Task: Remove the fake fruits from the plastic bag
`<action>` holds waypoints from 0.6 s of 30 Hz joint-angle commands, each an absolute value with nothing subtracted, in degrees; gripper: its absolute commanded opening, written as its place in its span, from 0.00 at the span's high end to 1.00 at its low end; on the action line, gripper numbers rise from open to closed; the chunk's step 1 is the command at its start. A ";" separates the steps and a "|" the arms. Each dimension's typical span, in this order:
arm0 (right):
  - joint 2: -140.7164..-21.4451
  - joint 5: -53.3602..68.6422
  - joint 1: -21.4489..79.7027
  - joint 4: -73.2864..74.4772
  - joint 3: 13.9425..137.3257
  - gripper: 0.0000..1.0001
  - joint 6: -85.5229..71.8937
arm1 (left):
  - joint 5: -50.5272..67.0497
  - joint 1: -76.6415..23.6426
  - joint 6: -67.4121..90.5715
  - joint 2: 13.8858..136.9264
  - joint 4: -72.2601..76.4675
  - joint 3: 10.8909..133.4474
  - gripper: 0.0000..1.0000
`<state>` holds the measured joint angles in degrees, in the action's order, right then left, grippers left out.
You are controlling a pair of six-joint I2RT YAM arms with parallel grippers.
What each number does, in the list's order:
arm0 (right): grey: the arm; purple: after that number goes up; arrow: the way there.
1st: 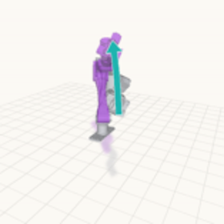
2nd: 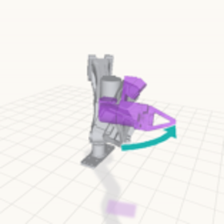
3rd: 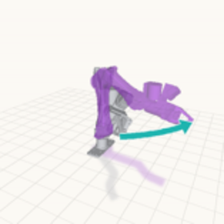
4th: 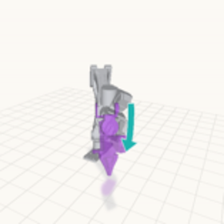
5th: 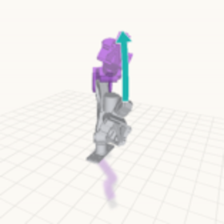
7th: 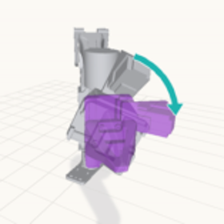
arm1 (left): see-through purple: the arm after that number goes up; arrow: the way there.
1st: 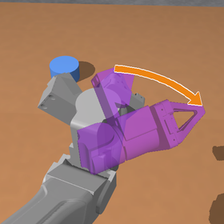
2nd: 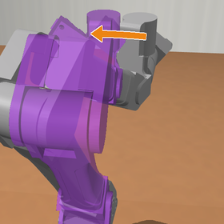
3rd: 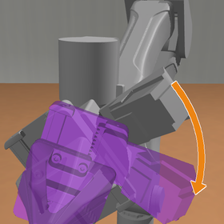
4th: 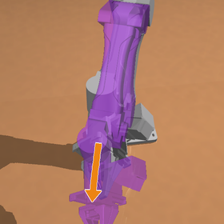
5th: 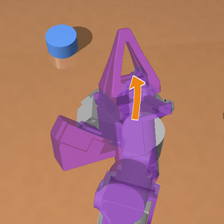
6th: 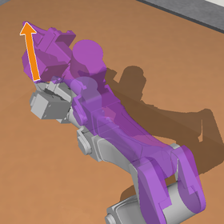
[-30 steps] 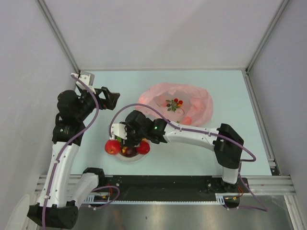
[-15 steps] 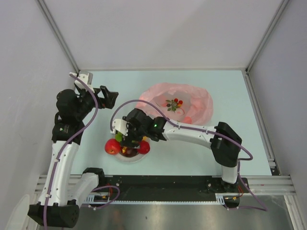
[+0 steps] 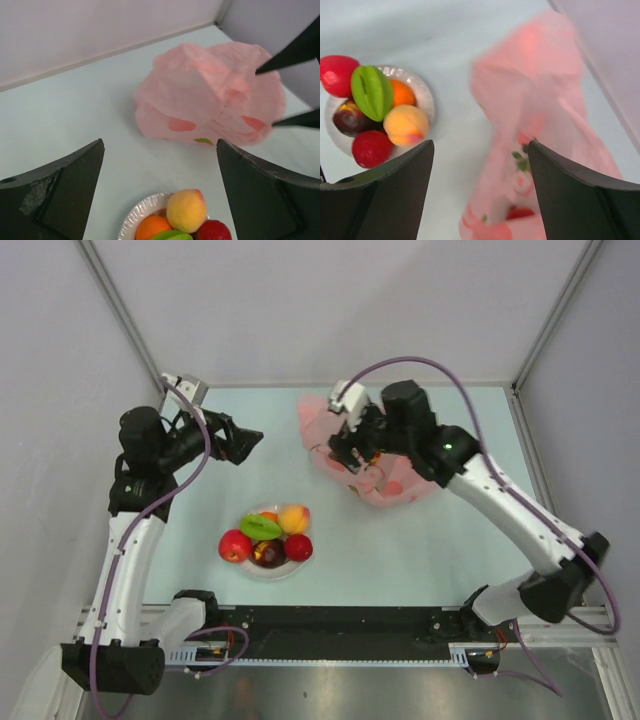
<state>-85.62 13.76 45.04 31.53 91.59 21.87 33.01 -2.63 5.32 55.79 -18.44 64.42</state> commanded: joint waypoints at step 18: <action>-87.20 2.65 22.95 32.25 65.32 0.33 26.01 | 22.58 -25.93 -5.02 83.58 -28.30 76.03 0.27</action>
<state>-94.06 6.87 26.26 29.80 68.99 23.22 27.31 -25.65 -4.62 85.45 -27.05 78.39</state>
